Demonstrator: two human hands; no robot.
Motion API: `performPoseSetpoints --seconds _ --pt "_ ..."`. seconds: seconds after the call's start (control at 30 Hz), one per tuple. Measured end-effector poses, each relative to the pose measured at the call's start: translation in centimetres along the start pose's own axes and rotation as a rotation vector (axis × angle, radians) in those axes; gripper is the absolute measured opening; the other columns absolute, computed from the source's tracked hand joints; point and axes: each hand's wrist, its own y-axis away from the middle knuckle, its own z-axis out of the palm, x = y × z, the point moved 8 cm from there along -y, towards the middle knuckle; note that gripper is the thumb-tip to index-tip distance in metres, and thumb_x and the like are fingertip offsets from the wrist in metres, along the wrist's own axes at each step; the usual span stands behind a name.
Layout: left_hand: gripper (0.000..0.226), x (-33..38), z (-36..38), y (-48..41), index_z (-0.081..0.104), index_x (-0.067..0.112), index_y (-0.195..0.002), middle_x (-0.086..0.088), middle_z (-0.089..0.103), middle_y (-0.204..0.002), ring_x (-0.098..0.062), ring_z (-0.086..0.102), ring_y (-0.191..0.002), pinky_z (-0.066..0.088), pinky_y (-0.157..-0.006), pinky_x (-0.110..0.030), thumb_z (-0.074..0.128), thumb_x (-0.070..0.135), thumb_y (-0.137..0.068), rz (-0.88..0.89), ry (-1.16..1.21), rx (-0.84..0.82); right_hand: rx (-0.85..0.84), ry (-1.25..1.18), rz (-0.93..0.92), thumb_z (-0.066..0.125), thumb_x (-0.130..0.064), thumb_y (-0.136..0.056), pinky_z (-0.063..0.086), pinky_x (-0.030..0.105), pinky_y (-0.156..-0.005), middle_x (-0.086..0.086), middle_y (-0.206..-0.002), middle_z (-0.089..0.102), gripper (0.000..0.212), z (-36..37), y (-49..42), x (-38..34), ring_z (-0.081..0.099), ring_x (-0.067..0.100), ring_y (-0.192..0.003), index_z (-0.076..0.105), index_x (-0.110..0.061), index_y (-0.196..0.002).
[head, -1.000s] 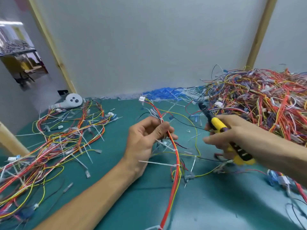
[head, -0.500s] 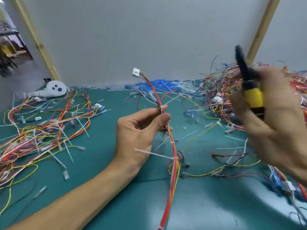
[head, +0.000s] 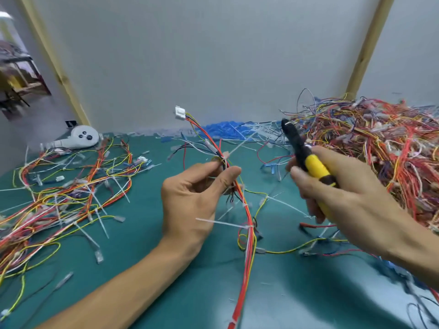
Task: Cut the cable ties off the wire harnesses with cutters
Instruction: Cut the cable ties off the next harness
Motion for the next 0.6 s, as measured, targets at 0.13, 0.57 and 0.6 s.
performPoseSetpoints --seconds 0.13,0.57,0.6 --pt "0.018 0.2 0.0 0.1 0.084 0.028 -0.086 -0.007 0.072 -0.077 -0.020 0.072 -0.067 0.060 -0.067 -0.025 0.084 0.013 -0.077 0.029 -0.039 0.002 -0.080 0.008 -0.057 0.063 -0.045 -0.097 0.048 0.051 -0.060 0.010 -0.070 0.054 0.030 2.8 0.1 1.1 0.049 0.030 -0.061 0.063 -0.015 -0.094" --pt "0.009 1.2 1.2 0.9 0.081 0.002 -0.096 -0.010 0.065 -0.072 -0.013 0.061 -0.067 0.058 -0.068 -0.024 0.075 0.004 -0.091 0.095 -0.140 -0.134 -0.029 0.288 -0.168 0.053 -0.060 -0.093 0.045 0.048 -0.062 -0.007 -0.066 0.051 0.030 4.0 1.0 -0.7 0.048 0.016 -0.066 0.052 -0.030 -0.092" --pt "0.009 1.4 1.2 0.9 0.081 0.000 -0.097 -0.007 0.064 -0.072 -0.011 0.061 -0.066 0.057 -0.068 -0.022 0.074 0.002 -0.091 0.094 -0.127 -0.125 -0.024 0.283 -0.163 0.052 -0.061 -0.093 0.046 0.048 -0.061 -0.007 -0.066 0.051 0.031 3.9 1.0 -0.8 0.049 0.017 -0.066 0.053 -0.030 -0.092"
